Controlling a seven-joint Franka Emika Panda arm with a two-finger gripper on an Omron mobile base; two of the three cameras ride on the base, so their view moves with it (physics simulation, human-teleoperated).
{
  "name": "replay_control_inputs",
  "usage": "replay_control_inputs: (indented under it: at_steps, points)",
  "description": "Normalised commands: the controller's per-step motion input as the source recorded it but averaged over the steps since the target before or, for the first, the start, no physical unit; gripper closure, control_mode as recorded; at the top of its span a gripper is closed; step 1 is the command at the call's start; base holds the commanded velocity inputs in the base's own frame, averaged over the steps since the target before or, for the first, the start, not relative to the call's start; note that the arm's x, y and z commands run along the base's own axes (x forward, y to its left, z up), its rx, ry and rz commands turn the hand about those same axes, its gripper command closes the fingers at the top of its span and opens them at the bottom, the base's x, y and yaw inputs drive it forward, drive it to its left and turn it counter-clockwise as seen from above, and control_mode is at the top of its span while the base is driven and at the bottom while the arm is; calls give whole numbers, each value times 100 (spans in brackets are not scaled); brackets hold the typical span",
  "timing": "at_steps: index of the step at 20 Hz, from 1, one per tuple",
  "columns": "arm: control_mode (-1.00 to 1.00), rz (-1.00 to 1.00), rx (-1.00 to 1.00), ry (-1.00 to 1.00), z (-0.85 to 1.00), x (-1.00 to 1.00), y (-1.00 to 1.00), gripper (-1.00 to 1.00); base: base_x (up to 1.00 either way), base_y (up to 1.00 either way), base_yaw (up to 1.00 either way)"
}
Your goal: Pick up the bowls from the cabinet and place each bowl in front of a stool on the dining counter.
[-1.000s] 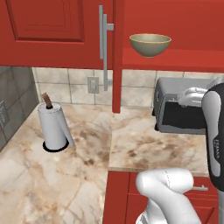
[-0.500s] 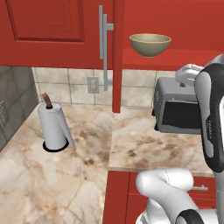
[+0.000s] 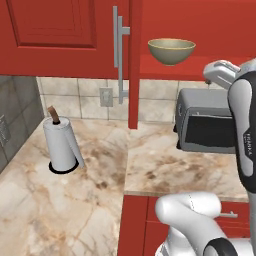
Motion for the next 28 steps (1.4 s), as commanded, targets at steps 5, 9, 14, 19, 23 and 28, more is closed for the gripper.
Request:
replay_control_inputs:
  at_steps: [5,9,14,19,23,28]
  points:
    - [-100,0,3,4,61,30,0,-100,0,0,0]
    - [-100,0,0,6,39,55,0,-100,0,0,0]
    - [-100,0,0,0,4,55,0,-100,0,0,0]
    - [-100,0,0,0,-5,64,0,-100,0,0,0]
    - [-100,0,0,0,-1,66,-1,-100,0,0,0]
    - [-100,0,0,0,0,44,-10,-100,0,0,0]
